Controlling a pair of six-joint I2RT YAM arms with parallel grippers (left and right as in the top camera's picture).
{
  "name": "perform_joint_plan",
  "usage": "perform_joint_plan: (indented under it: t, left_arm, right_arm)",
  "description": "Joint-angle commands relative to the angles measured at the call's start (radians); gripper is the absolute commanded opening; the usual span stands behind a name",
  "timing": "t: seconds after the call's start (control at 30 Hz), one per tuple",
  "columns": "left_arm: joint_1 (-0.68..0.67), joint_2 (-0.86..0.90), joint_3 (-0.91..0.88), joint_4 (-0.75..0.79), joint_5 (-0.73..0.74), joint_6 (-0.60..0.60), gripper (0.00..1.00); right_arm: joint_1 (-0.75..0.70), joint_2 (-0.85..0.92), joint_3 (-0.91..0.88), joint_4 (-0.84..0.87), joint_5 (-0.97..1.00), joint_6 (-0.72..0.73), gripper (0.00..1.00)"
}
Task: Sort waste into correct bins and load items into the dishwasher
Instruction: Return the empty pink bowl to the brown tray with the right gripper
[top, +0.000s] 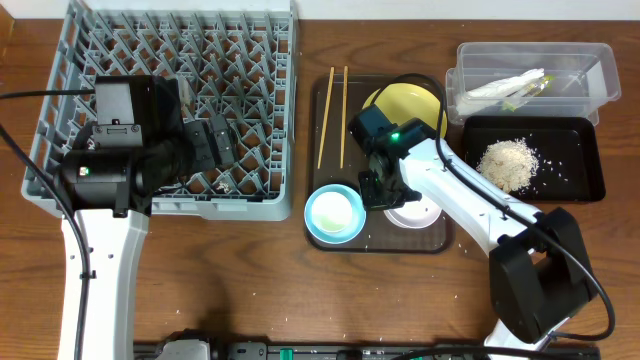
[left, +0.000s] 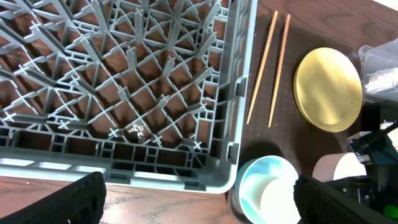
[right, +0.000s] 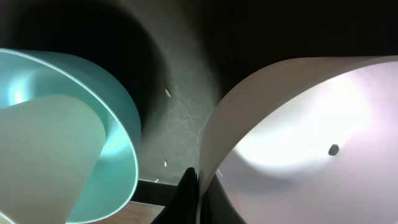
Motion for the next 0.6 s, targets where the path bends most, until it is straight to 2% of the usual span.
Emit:
perform_joint_plan:
  t: [0.0, 0.57]
  left_arm:
    - [0.004, 0.004, -0.003, 0.0, 0.012, -0.01, 0.98]
    - [0.004, 0.004, -0.003, 0.0, 0.012, -0.01, 0.98]
  right_arm:
    - [0.006, 0.002, 0.013, 0.002, 0.006, 0.018, 0.01]
    - [0.006, 0.018, -0.042, 0.076, 0.066, 0.018, 0.01]
